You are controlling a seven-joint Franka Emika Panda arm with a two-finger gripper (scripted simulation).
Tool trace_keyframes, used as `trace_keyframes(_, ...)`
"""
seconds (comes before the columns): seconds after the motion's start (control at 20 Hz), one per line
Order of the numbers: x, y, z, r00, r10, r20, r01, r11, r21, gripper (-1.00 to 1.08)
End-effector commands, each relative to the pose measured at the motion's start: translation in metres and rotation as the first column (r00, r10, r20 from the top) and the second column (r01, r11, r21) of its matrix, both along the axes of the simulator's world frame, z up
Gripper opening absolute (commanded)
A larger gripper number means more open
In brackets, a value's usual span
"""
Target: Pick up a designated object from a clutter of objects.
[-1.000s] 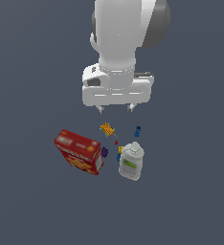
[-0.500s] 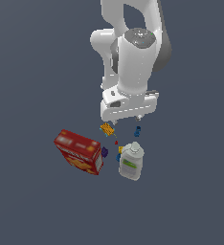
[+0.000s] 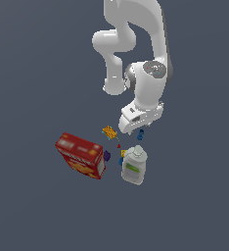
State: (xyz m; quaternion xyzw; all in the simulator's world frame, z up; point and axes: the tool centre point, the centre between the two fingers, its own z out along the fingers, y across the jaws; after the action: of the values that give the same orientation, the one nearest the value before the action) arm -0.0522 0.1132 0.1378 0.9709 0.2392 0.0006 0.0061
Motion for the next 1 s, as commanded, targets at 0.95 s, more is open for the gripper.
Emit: trace_keyframes(0.95, -0.037, 0.029, -0.053, 0.99, 0.139, -0.005, -0.139, 0.99, 0.011, 1.0)
